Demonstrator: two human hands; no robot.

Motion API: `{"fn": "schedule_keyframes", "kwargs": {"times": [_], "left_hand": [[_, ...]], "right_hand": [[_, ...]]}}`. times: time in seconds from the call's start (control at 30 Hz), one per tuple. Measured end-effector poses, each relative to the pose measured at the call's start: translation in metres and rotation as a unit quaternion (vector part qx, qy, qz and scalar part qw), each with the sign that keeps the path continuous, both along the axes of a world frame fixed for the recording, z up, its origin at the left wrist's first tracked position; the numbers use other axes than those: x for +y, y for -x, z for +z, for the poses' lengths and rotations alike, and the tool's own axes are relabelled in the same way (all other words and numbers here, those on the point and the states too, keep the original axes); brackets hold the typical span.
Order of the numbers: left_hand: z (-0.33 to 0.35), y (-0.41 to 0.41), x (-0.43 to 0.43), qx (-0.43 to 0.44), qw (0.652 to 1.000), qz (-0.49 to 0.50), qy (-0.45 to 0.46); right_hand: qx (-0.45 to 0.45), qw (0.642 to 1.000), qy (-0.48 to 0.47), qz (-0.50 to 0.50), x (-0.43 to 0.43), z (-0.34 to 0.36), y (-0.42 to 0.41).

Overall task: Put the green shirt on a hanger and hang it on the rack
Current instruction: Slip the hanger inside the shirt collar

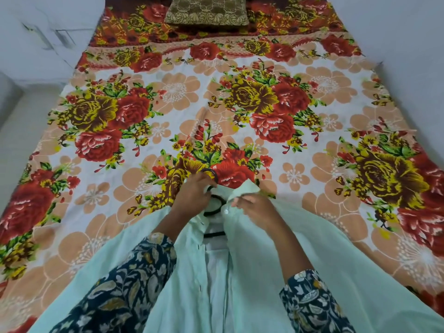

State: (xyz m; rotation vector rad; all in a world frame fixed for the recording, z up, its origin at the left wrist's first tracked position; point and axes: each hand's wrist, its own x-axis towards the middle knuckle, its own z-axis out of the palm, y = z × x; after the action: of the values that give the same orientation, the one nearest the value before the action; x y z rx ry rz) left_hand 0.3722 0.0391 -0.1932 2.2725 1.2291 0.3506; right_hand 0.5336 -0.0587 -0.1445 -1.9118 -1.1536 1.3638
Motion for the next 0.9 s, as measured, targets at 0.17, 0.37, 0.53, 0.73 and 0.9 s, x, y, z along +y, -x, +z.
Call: {"fn": "schedule_keyframes", "kwargs": {"times": [0.17, 0.37, 0.53, 0.73, 0.9], "left_hand": [[0.012, 0.018, 0.011, -0.147, 0.94, 0.295, 0.087], [0.008, 0.022, 0.028, -0.01, 0.931, 0.261, 0.255], [0.018, 0.022, 0.055, -0.032, 0.919, 0.296, 0.258], [0.014, 0.023, 0.045, -0.082, 0.93, 0.283, 0.221], [0.015, 0.031, 0.016, -0.181, 0.9, 0.353, 0.178]], "right_hand": [[-0.113, 0.98, 0.038, -0.162, 0.013, -0.018, -0.031], [0.002, 0.956, 0.127, -0.266, 0.055, -0.027, -0.034], [-0.056, 0.966, 0.019, -0.251, 0.085, -0.018, -0.039], [-0.429, 0.892, -0.14, 0.003, 0.084, -0.014, -0.017], [-0.441, 0.884, -0.102, 0.12, 0.058, -0.032, -0.002]]}}
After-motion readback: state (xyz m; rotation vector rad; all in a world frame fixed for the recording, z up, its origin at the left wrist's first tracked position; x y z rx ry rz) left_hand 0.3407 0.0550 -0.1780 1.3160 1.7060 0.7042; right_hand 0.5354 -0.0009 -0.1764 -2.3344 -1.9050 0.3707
